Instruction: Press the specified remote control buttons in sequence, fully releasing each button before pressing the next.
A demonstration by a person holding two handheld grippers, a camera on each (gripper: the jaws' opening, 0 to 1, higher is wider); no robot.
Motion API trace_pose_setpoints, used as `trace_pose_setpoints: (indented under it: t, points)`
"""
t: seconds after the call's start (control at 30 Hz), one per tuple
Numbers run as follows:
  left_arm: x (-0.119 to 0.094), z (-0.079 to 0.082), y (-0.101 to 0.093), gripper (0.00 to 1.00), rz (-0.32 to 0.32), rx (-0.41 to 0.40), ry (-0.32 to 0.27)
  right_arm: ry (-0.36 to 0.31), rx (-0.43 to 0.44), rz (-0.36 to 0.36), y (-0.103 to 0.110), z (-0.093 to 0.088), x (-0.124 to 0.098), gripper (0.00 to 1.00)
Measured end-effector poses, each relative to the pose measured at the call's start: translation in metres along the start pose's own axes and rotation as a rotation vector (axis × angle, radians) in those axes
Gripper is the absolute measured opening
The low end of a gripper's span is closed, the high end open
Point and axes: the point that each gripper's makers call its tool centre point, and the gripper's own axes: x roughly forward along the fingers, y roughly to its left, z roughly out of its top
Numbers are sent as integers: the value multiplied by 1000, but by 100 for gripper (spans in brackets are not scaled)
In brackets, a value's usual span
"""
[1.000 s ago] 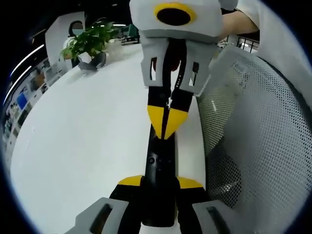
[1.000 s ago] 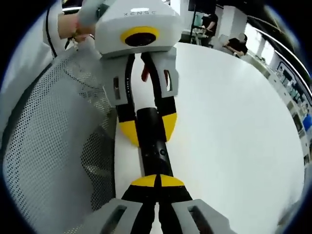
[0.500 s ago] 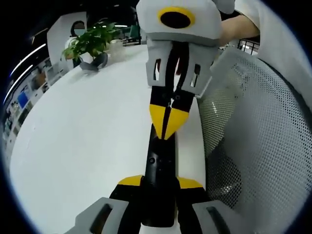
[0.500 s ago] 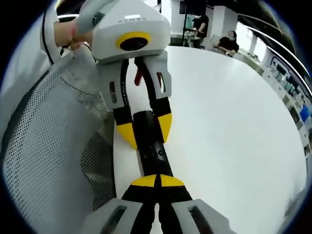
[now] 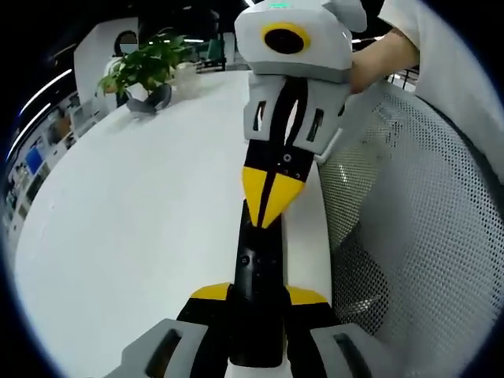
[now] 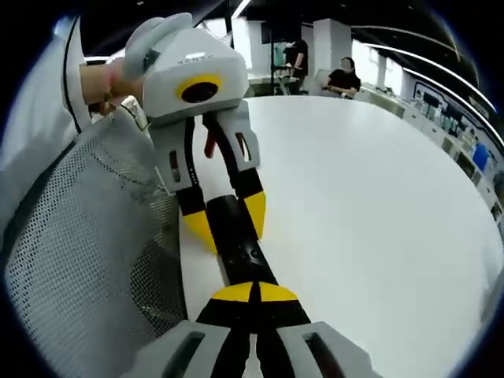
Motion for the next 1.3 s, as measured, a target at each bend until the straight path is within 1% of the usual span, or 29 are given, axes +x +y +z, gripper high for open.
trace_pose_setpoints:
  t: [0.07, 0.23, 0.27, 0.33, 0.4, 0.47, 0.53, 0.63, 0.7, 0.73, 0.8, 0.87, 0.9, 1.0, 1.1, 1.13, 1.17, 1.2, 1.27, 1.3]
  points:
    - [0, 0, 0, 24, 2, -2, -2, 14, -35, -1, 1, 1, 2, 0]
    - [0, 0, 0, 24, 6, -8, -10, 107, -199, -15, 3, 3, 5, 0]
    - [0, 0, 0, 24, 6, -8, -11, 114, -207, -17, 3, 2, 6, 0]
    - [0, 0, 1, 24, 6, -8, -11, 157, -271, -24, 2, 2, 6, 0]
    - [-1, 0, 1, 24, 7, -9, -13, 192, -297, -27, 2, 3, 7, 0]
    - [-1, 0, 2, 24, 9, -16, -21, 218, -301, -35, 1, 4, 8, 0]
    - [-2, 0, 3, 24, 12, -14, -34, 247, -342, -48, 0, 4, 9, 0]
    - [-3, 0, 4, 24, 13, -24, -53, 259, -371, -66, 0, 4, 9, 0]
    - [-3, 0, 5, 24, 13, -28, -62, 255, -352, -74, -2, 4, 9, 0]
    - [-3, 1, 5, 24, 12, -26, -64, 234, -292, -74, -2, 4, 9, 0]
    - [-3, 1, 5, 24, 11, -24, -69, 208, -234, -58, -3, 5, 8, 0]
    - [-3, 1, 5, 24, 11, -25, -74, 169, -156, -28, -4, 6, 7, 0]
    - [-3, 1, 5, 24, 11, -28, -78, 148, -94, -16, -4, 7, 7, 0]
    - [-3, 1, 5, 24, 13, -39, -89, 120, -36, 16, -1, 9, 7, 0]
    - [-3, 2, 4, 24, 17, -41, -93, 120, -66, 10, 4, 11, 9, 0]
    - [-2, 2, 4, 24, 18, -41, -93, 141, -100, 2, 4, 9, 10, 0]
    - [-2, 2, 4, 24, 19, -40, -92, 143, -122, -5, 4, 10, 10, 0]
    - [-2, 2, 4, 24, 19, -40, -92, 161, -152, -8, 4, 9, 10, 0]
    - [-2, 2, 4, 24, 21, -38, -91, 174, -170, -13, 4, 9, 11, 0]
    - [-2, 2, 4, 24, 24, -28, -86, 189, -205, -15, 4, 9, 11, 0]
